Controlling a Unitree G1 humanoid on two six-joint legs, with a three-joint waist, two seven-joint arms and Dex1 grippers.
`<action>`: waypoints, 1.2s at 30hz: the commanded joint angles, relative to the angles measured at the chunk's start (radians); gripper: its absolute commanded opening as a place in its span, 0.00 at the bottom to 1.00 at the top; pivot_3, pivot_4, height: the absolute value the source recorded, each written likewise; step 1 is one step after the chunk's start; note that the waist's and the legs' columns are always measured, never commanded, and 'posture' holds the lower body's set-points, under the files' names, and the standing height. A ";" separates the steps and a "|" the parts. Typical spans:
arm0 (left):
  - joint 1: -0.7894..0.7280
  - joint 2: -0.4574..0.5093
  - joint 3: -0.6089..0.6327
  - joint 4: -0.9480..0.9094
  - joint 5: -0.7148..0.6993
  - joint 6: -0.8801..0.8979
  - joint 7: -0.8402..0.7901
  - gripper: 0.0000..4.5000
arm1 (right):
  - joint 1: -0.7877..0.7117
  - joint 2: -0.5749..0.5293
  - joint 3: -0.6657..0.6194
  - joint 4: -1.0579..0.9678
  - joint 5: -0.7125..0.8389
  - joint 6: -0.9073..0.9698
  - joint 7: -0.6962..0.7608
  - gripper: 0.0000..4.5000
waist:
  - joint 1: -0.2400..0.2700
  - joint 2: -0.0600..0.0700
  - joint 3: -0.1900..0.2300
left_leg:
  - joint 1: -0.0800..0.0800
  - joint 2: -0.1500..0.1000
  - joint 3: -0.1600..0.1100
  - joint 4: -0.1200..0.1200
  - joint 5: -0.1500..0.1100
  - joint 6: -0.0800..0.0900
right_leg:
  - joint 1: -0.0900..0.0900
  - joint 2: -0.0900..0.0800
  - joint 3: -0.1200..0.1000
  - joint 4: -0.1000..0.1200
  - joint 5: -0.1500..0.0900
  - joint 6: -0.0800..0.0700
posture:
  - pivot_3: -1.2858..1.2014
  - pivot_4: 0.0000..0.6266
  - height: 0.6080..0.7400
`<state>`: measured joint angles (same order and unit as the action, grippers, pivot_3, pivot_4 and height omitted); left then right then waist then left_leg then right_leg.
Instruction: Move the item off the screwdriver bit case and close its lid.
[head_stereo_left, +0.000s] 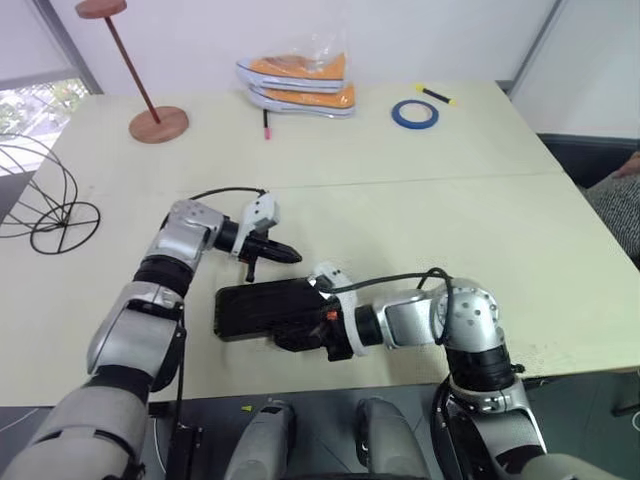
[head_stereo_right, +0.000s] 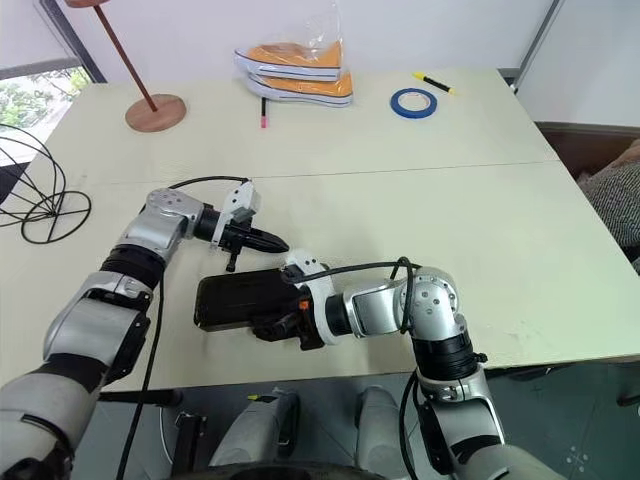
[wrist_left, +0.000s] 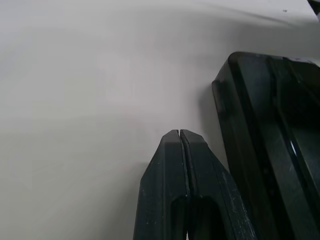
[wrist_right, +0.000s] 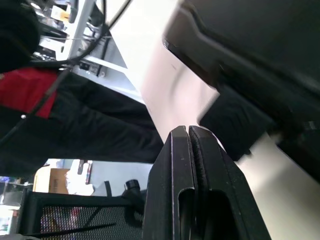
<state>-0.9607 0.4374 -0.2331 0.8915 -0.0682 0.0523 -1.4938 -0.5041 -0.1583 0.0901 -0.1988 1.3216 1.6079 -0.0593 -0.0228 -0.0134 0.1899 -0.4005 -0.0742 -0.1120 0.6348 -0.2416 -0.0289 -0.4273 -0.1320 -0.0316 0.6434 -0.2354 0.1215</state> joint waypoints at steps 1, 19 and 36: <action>0.006 0.004 0.009 -0.046 0.001 -0.016 -0.005 0.00 | 0.005 0.009 0.006 0.008 0.105 0.007 -0.090 0.01 | -0.001 0.000 0.000 | 0.000 0.000 0.000 0.000 0.000 0.000 | 0.000 0.000 0.000 0.000 0.000 0.000 | 0.52 0.24 1.00; 0.139 0.089 -0.049 -0.170 0.069 -0.136 -0.041 0.00 | 0.032 0.023 0.062 -0.100 0.139 -0.104 -0.391 0.01 | -0.019 0.000 0.000 | 0.000 0.000 0.000 0.002 0.000 0.000 | 0.000 0.000 0.000 0.003 0.000 0.000 | 0.52 0.24 1.00; 0.107 0.072 -0.063 -0.121 0.089 -0.176 -0.034 0.00 | 0.100 0.041 0.107 -0.095 0.178 -0.220 -0.522 0.01 | -0.019 0.000 -0.001 | 0.000 0.000 0.000 0.004 0.000 0.001 | 0.001 0.000 0.000 0.004 0.000 0.000 | 0.52 0.24 1.00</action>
<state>-0.8447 0.5089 -0.2859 0.7656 0.0045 -0.1055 -1.5279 -0.4143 -0.1337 0.2005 -0.2897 1.4865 1.4159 -0.5527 -0.0414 -0.0134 0.1894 -0.4000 -0.0739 -0.1122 0.6384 -0.2418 -0.0283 -0.4266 -0.1317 -0.0312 0.6469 -0.2356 0.1216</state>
